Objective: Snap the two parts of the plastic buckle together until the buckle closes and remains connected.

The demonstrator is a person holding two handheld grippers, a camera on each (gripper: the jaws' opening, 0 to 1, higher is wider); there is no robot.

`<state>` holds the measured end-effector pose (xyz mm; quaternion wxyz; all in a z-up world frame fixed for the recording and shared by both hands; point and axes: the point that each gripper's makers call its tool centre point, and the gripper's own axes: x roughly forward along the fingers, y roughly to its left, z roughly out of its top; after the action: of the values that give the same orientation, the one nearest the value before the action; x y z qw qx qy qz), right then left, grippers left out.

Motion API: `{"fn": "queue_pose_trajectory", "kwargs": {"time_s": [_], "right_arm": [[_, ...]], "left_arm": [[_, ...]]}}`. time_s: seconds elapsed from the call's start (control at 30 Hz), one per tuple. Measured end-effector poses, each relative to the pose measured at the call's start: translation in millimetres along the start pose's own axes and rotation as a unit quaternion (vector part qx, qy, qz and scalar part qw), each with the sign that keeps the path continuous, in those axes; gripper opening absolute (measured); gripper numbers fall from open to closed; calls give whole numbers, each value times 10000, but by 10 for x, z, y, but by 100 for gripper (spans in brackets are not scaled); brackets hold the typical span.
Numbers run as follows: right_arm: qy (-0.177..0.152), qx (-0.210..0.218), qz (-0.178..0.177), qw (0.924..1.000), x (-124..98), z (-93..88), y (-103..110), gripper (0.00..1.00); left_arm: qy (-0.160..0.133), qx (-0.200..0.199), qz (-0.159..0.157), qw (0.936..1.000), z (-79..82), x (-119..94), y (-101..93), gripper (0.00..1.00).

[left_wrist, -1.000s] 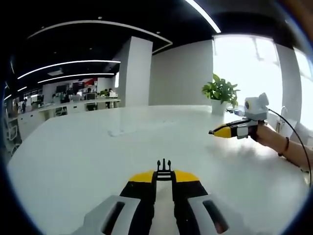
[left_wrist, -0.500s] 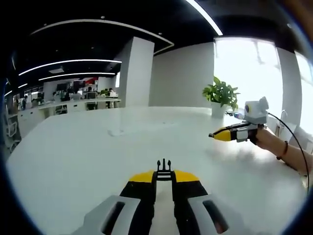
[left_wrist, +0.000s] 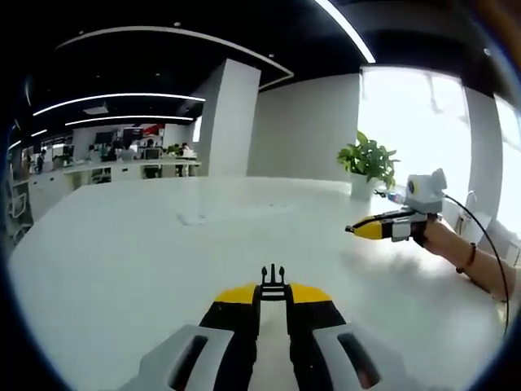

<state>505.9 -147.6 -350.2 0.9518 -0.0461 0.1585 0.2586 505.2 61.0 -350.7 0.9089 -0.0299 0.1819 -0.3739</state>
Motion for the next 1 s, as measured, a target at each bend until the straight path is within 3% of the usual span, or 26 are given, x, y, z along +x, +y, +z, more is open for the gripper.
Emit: {"fn": "queue_pose_trajectory", "kwargs": {"time_s": [0.47,1.0], "right_arm": [[0,-38,36,10000,-3,-2,17,12],[-101,-96,245,9996,-39,68,109,12]], "left_arm": [[4,42,-47,10000,5,-13,-37,11],[17,55,-214,9998,-24,-46,-245,11]]}}
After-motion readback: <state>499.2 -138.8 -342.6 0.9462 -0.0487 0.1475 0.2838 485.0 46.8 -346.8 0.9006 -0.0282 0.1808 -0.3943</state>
